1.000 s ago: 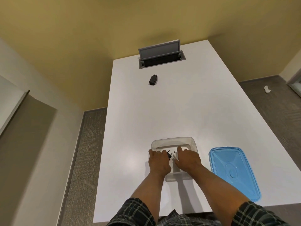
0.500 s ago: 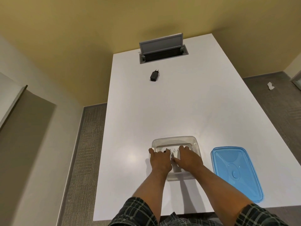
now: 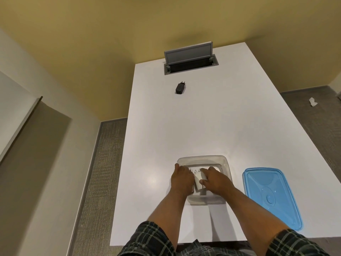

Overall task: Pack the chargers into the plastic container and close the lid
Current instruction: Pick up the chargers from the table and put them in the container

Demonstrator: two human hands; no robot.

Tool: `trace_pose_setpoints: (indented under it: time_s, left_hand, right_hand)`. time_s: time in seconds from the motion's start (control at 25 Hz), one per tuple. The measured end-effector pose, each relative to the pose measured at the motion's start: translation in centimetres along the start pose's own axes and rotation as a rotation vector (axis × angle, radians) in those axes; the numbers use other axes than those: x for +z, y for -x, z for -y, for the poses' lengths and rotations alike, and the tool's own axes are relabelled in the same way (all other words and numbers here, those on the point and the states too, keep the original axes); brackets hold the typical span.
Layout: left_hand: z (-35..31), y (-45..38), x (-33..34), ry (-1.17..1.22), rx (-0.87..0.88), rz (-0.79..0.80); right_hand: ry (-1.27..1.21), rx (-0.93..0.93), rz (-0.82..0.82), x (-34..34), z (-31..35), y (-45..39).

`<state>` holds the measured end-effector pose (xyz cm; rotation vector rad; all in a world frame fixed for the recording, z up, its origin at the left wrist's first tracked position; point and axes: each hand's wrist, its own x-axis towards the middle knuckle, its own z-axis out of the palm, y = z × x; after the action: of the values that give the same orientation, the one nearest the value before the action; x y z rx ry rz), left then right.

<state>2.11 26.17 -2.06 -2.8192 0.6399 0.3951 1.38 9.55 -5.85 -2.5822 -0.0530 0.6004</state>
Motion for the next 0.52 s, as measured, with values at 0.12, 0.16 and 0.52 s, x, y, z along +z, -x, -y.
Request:
trace_pose_setpoints:
  time_s: [0.12,0.16,0.52]
  left_hand:
    - [-0.6,0.0,0.7,0.010,0.017,0.001]
    - [-0.6,0.3,1.3,0.023,0.009,0.001]
    - [2.2,0.4,0.1,0.268,0.001,-0.194]
  right_hand:
    - [0.051,0.001,0.049,-0.3,-0.7,-0.1]
    - [0.076,0.009,0.071,0.0,-0.8,0.1]
    - [0.396,-0.242,-0.221,-1.1,-0.6,0.9]
